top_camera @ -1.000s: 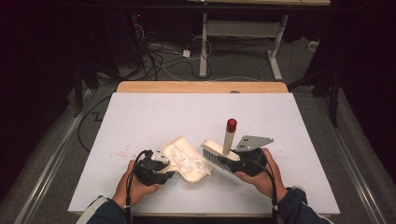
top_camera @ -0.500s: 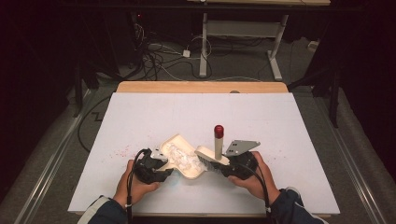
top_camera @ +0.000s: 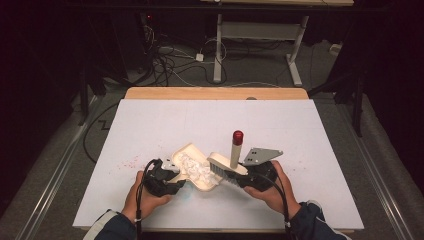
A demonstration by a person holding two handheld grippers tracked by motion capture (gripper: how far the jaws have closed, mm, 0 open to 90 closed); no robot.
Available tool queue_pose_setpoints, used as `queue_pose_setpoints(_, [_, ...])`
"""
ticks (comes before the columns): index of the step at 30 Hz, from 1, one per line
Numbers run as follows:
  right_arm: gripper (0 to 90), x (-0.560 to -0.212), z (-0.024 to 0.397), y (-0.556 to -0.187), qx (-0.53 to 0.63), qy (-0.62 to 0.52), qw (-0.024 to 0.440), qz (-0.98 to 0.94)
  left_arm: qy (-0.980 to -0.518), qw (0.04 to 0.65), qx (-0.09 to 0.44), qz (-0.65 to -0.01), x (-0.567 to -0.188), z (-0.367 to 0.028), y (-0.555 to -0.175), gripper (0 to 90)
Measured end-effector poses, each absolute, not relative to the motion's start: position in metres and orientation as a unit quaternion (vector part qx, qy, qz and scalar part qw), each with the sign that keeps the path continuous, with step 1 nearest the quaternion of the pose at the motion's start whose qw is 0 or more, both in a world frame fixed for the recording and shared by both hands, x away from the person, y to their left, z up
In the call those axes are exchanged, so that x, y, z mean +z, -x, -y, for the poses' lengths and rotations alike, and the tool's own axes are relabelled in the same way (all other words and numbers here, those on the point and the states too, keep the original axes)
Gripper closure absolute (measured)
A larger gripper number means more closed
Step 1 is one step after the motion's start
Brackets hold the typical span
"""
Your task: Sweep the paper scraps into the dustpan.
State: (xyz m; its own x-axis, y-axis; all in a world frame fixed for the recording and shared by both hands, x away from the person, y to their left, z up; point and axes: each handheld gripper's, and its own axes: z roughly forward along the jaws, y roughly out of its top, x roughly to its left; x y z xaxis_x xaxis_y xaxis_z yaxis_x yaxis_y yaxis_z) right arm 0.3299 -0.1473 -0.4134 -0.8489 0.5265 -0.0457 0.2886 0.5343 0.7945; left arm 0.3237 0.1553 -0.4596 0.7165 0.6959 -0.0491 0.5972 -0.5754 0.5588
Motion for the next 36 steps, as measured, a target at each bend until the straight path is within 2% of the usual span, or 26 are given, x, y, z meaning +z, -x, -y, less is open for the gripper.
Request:
queue_pose_setpoints(5, [67.5, -0.406, 0.160, -0.333, 0.438, -0.253, 0.140, -0.851, -0.883, 0.279, 0.089, -0.367, -0.460, -0.157, -0.324, 63.3])
queue_pose_setpoints(13, [67.5, -0.406, 0.168, -0.341, 0.430, -0.271, 0.189, -0.840, -0.884, 0.278, 0.088, -0.366, -0.460, -0.157, -0.324, 63.3])
queue_pose_setpoints(21, [67.6, -0.413, 0.176, -0.354, 0.424, -0.297, 0.206, -0.830, -0.886, 0.274, 0.086, -0.364, -0.461, -0.158, -0.325, 63.3])
queue_pose_setpoints(28, [67.5, -0.426, 0.165, -0.383, 0.414, -0.303, 0.240, -0.824, -0.887, 0.271, 0.087, -0.363, -0.461, -0.155, -0.325, 63.3])
queue_pose_setpoints(33, [67.6, -0.440, 0.149, -0.401, 0.389, -0.295, 0.235, -0.841, -0.887, 0.270, 0.086, -0.364, -0.462, -0.155, -0.326, 63.3])
queue_pose_setpoints(36, [67.5, -0.441, 0.140, -0.399, 0.385, -0.280, 0.224, -0.850, -0.888, 0.268, 0.087, -0.362, -0.462, -0.155, -0.325, 63.3])
